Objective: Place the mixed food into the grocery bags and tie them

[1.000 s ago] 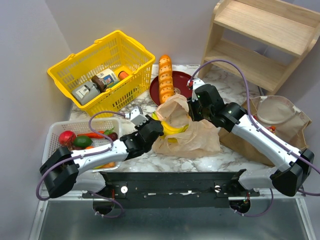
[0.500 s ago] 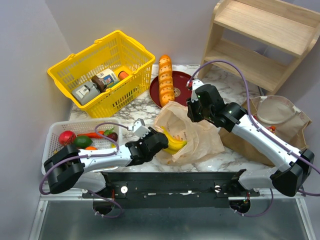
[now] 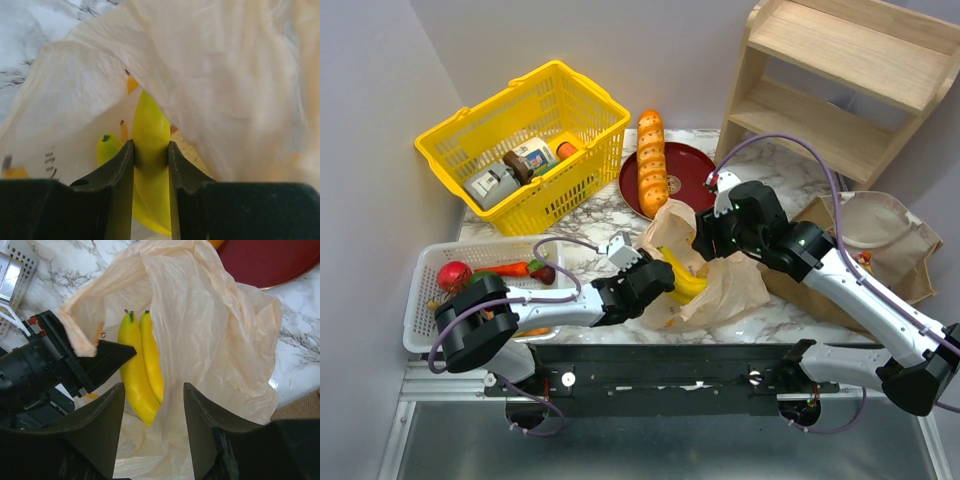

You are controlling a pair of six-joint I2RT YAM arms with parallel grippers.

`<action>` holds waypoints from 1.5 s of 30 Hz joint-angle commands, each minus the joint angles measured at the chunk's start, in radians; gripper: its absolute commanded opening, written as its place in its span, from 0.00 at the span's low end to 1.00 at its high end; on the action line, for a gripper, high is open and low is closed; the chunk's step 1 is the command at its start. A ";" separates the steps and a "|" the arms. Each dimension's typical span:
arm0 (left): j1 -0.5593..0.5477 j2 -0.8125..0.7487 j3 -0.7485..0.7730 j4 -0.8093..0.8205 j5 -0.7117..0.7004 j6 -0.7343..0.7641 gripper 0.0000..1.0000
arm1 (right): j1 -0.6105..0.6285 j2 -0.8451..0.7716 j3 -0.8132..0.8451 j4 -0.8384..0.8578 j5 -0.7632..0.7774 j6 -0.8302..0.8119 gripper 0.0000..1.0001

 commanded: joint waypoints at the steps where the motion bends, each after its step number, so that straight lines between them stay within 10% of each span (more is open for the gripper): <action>1: 0.002 0.012 0.019 0.084 0.009 0.069 0.21 | -0.002 -0.031 -0.028 0.003 -0.019 0.026 0.63; 5: 0.034 -0.060 -0.043 0.089 0.032 0.089 0.65 | -0.002 -0.042 -0.022 -0.003 -0.028 0.029 0.70; 17: 0.111 -0.413 -0.133 -0.082 0.146 0.546 0.93 | -0.002 -0.135 -0.031 -0.072 -0.192 0.096 0.76; 29: 0.328 -0.424 0.019 -0.445 0.307 0.819 0.96 | 0.052 -0.364 -0.402 0.206 -0.525 0.461 0.76; 45: 0.490 -0.274 -0.063 -0.306 0.443 0.976 0.97 | 0.340 -0.283 -0.539 0.356 -0.245 0.724 0.77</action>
